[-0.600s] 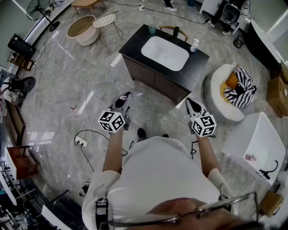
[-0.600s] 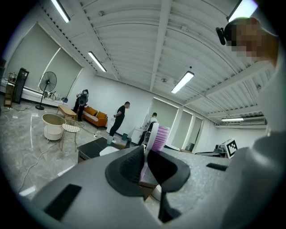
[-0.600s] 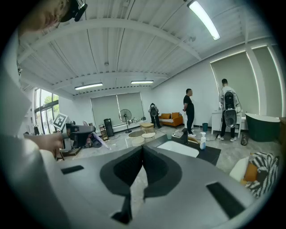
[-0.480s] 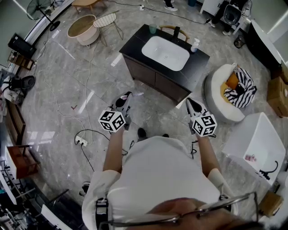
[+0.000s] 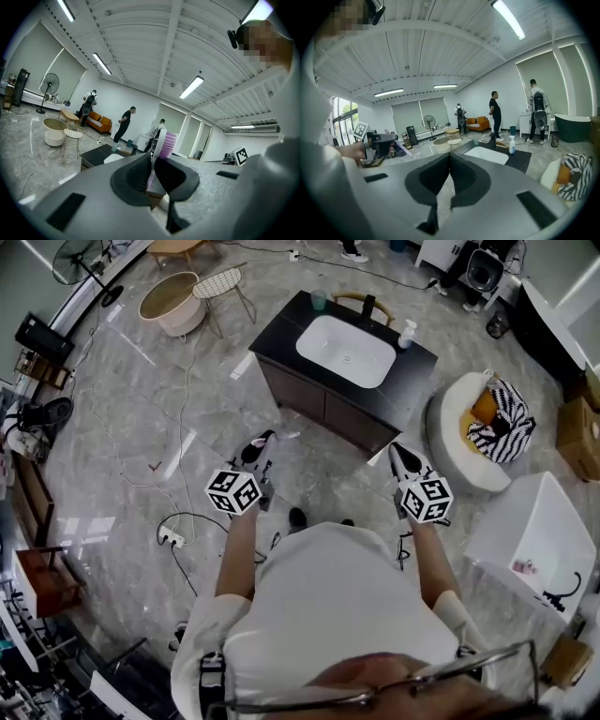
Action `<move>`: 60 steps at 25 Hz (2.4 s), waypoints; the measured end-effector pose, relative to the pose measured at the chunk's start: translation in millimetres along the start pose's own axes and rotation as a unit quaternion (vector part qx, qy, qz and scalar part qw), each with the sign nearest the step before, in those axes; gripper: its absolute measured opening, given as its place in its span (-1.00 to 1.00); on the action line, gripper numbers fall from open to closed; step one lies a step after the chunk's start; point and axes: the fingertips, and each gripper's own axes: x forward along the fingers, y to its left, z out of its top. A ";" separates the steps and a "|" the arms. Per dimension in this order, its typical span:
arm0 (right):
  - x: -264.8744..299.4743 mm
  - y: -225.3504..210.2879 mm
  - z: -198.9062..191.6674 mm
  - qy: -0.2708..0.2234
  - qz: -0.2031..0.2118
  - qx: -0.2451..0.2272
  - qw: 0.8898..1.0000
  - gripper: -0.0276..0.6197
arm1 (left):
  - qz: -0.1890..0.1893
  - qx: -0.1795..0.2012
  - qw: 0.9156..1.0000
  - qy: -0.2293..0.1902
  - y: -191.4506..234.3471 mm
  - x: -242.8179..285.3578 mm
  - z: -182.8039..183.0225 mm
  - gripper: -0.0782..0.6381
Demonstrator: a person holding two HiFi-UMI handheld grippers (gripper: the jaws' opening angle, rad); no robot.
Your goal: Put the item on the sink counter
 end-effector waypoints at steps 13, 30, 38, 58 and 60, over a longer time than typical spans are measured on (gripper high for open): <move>25.2 24.1 1.5 0.004 -0.021 0.014 1.000 -0.90 | -0.011 -0.002 1.000 0.009 39.1 -8.9 10.0 -0.70; 73.8 83.6 -10.5 0.009 -0.024 0.031 0.999 -0.90 | -0.026 -0.015 0.999 0.029 101.3 -47.8 13.9 -0.70; 97.7 91.7 -3.9 0.020 -0.003 0.017 1.000 -0.90 | -0.013 -0.024 0.999 0.026 115.2 -46.4 13.8 -0.70; 215.7 8.4 37.6 0.042 0.051 0.001 0.998 -0.90 | 0.039 -0.022 0.999 0.013 154.1 58.3 48.2 -0.70; 224.7 -5.4 43.1 0.042 0.054 0.002 0.998 -0.90 | 0.042 -0.021 0.999 0.013 154.0 73.6 52.1 -0.70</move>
